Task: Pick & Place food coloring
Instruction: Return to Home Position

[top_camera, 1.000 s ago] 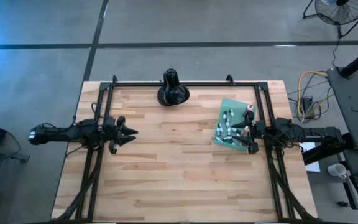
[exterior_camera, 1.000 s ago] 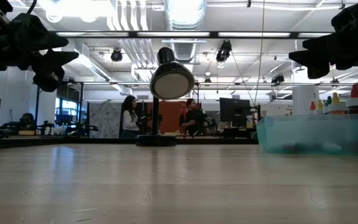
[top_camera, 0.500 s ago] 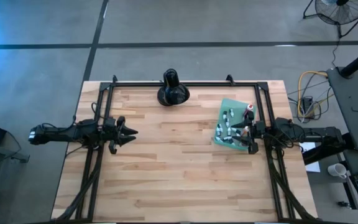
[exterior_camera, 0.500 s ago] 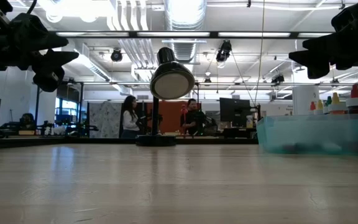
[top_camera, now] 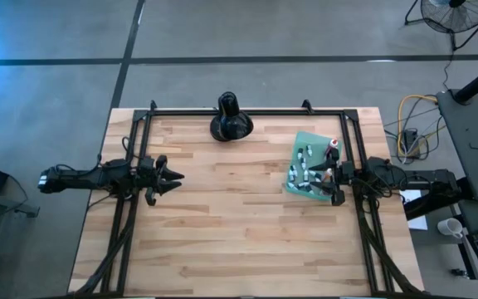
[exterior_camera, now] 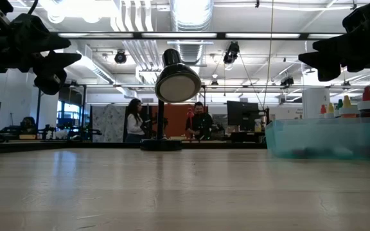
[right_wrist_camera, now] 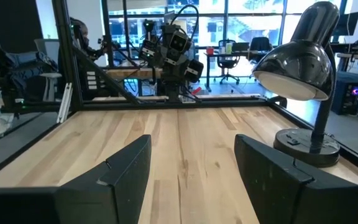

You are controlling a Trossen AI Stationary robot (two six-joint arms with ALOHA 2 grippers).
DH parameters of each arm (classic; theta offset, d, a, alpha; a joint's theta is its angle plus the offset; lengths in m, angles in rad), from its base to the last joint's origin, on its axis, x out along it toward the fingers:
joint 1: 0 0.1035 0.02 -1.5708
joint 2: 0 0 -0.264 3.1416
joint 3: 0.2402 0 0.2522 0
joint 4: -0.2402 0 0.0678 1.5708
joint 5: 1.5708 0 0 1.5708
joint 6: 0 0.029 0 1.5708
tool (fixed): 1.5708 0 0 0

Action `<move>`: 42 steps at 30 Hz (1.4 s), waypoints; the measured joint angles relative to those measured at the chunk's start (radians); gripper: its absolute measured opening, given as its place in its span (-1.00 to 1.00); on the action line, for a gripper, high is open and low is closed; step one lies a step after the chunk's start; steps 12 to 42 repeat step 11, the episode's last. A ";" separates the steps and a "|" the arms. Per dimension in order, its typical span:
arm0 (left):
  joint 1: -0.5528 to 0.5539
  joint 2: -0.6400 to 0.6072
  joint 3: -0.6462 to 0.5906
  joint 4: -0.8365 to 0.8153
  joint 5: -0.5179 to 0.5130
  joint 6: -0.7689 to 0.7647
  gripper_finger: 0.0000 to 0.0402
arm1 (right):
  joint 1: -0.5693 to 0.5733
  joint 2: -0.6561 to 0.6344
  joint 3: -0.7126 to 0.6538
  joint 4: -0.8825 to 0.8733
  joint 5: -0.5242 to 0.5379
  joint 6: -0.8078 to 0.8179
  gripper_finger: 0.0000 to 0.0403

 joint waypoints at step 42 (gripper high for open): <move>0.001 0.000 0.000 0.000 0.000 0.000 -0.42 | 0.000 0.000 0.000 0.000 0.000 -0.004 0.11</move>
